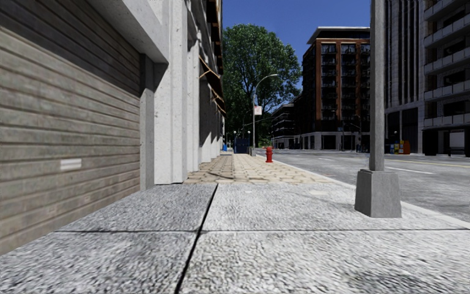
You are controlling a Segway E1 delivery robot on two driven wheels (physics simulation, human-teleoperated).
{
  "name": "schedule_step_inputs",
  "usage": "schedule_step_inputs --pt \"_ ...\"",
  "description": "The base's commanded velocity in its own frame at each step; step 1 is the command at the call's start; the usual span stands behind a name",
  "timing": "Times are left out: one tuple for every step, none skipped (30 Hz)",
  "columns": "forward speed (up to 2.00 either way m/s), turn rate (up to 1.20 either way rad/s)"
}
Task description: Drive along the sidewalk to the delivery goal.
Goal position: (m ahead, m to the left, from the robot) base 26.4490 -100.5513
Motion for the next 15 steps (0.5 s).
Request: schedule_step_inputs --pt "2.00 0.00" --pt "2.00 0.00" --pt "2.00 0.00" --pt "2.00 0.00" --pt "2.00 0.00" --pt "2.00 0.00" --pt "2.00 0.00" --pt "2.00 0.00" --pt "2.00 0.00" --pt "2.00 0.00" --pt "2.00 0.00" --pt "2.00 0.00" --pt "2.00 0.00" --pt "2.00 0.00" --pt "2.00 0.00"
